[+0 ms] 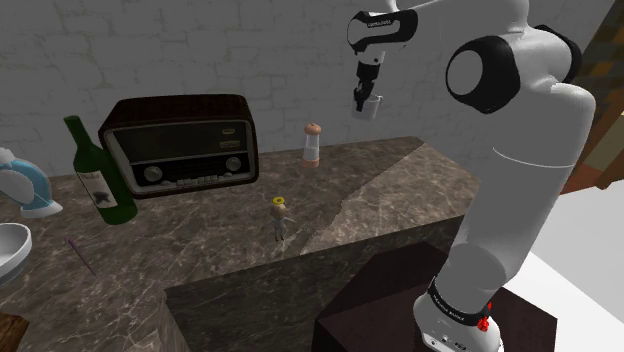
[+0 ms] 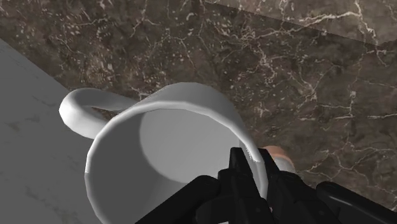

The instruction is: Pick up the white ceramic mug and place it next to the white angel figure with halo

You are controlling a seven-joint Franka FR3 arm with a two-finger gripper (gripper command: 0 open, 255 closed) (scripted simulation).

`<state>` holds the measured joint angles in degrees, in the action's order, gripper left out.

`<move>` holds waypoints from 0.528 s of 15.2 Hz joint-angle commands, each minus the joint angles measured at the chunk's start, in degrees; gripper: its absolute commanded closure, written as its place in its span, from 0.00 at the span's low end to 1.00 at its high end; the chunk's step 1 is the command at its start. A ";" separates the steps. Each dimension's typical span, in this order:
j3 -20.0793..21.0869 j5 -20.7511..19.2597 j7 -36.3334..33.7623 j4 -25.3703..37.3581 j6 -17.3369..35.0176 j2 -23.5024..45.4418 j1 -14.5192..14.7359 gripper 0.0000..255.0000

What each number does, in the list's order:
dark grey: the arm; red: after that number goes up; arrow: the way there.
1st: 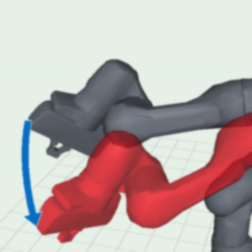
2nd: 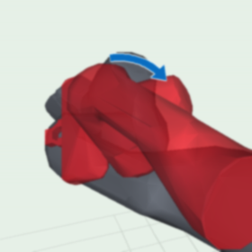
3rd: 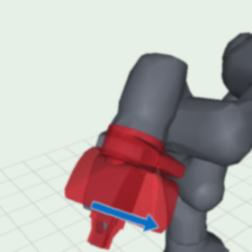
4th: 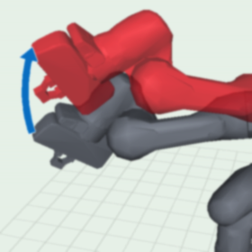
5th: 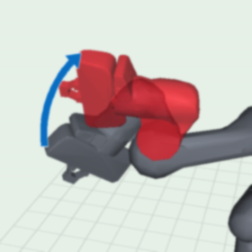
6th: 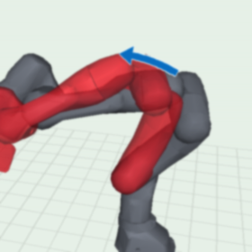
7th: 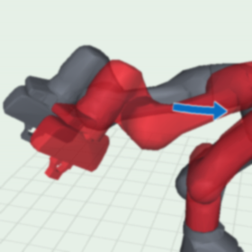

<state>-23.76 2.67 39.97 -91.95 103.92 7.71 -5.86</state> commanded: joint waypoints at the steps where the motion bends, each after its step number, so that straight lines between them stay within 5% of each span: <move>1: 1.03 -1.74 -3.19 -3.80 0.79 -3.31 1.98 1.00; 8: 5.85 -5.67 -13.85 -13.41 2.19 -11.85 7.06 1.00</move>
<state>-18.71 -2.45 27.80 -104.63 106.66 -2.82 0.48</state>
